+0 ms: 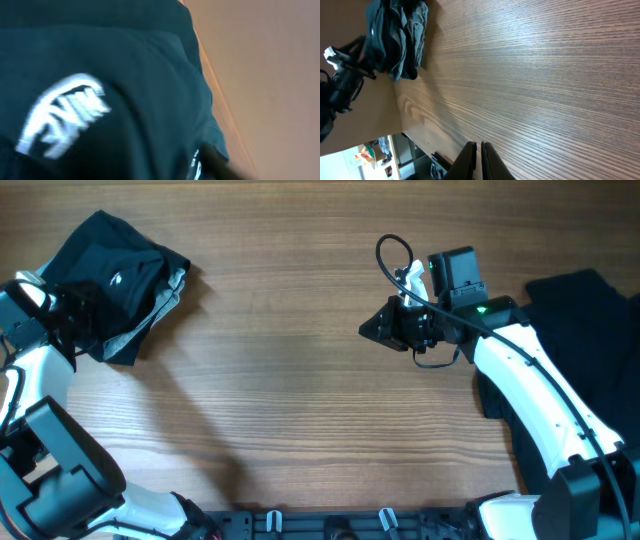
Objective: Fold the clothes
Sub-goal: 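Carry the folded shirt left and place it on the upper-left stack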
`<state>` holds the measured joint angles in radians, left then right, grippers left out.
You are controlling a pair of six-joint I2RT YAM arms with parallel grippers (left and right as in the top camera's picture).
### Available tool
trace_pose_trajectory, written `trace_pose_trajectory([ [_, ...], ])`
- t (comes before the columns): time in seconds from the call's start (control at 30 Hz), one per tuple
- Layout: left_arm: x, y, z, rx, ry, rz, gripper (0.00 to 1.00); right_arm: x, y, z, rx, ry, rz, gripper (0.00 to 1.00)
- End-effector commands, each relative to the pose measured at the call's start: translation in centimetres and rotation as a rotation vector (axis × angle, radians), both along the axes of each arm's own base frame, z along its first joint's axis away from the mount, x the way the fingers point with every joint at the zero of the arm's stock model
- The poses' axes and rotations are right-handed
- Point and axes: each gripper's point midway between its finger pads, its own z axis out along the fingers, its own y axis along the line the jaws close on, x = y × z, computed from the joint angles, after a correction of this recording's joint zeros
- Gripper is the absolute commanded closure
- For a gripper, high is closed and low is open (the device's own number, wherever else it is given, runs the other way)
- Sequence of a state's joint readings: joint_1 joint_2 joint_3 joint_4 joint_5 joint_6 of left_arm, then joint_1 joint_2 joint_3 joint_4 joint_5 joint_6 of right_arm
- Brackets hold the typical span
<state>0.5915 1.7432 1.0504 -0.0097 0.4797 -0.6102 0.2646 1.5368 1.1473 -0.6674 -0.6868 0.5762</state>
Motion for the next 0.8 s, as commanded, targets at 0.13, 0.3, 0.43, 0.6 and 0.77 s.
trace_pose_trajectory([
  [0.13, -6.0, 0.3, 8.3, -0.041, -0.046, -0.036, 0.0, 0.3, -0.1, 0.1, -0.016, -0.013, -0.007, 0.89],
  [0.3, -5.7, -0.6, 14.5, 0.184, -0.178, -0.052, 0.0, 0.7, -0.7, -0.4, -0.058, -0.024, -0.034, 0.88],
  [0.43, -3.0, 0.3, 6.8, 0.182, 0.016, -0.019, 0.96, 0.8, -0.8, -0.5, -0.066, -0.023, -0.039, 0.88],
  [0.6, -1.1, -0.3, -4.9, 0.052, 0.202, -0.073, 0.96, 0.4, -0.9, -0.7, -0.072, -0.001, -0.038, 0.88],
  [0.77, -0.5, -0.7, -1.5, 0.066, 0.126, -0.109, 0.87, 0.1, -1.0, -0.8, -0.075, 0.01, -0.037, 0.88],
])
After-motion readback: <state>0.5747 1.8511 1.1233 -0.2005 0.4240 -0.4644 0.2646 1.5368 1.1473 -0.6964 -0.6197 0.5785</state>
